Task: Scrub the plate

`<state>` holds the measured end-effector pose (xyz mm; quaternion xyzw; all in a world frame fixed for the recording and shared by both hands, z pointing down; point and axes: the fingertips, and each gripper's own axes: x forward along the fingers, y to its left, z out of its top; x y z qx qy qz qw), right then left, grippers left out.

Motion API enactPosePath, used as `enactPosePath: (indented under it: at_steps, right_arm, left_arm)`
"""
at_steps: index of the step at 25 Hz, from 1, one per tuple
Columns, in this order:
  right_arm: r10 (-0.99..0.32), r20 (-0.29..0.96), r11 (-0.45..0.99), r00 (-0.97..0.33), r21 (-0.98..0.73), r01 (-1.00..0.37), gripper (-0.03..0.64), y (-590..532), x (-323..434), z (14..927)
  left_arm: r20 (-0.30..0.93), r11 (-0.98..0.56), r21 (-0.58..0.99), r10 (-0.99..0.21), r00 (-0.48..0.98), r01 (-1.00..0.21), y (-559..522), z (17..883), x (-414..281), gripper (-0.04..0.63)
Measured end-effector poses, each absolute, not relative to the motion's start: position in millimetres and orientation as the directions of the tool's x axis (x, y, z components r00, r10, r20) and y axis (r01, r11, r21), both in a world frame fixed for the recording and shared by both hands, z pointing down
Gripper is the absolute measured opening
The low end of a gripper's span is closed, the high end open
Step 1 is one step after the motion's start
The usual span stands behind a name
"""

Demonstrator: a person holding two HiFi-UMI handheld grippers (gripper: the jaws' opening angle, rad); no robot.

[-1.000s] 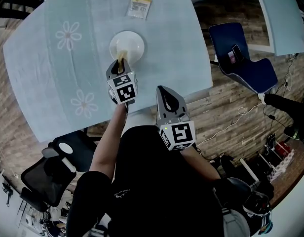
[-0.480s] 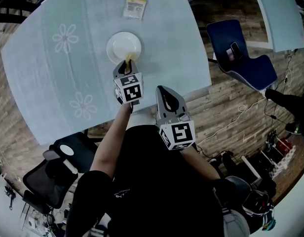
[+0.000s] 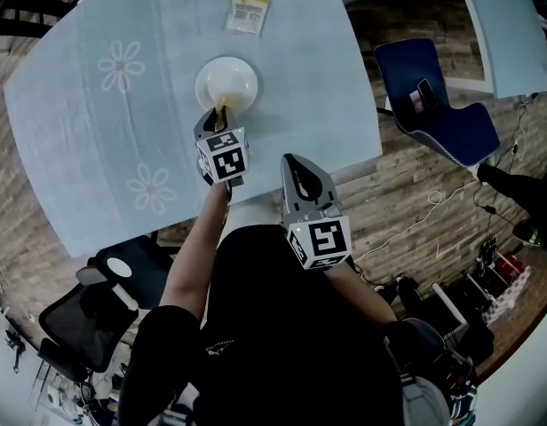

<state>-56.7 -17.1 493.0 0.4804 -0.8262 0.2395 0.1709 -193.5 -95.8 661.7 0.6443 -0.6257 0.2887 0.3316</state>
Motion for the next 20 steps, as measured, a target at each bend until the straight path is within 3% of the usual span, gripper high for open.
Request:
enactPosePath:
  at_steps: [20]
  right_arm:
    - [-0.720, 0.506, 0.426, -0.474, -0.217, -0.878, 0.008, -14.8, -54.0, 490.6]
  left_arm:
    - [0.777, 0.104, 0.008, -0.627, -0.059, -0.995, -110.6, 662.1, -245.6, 0.071]
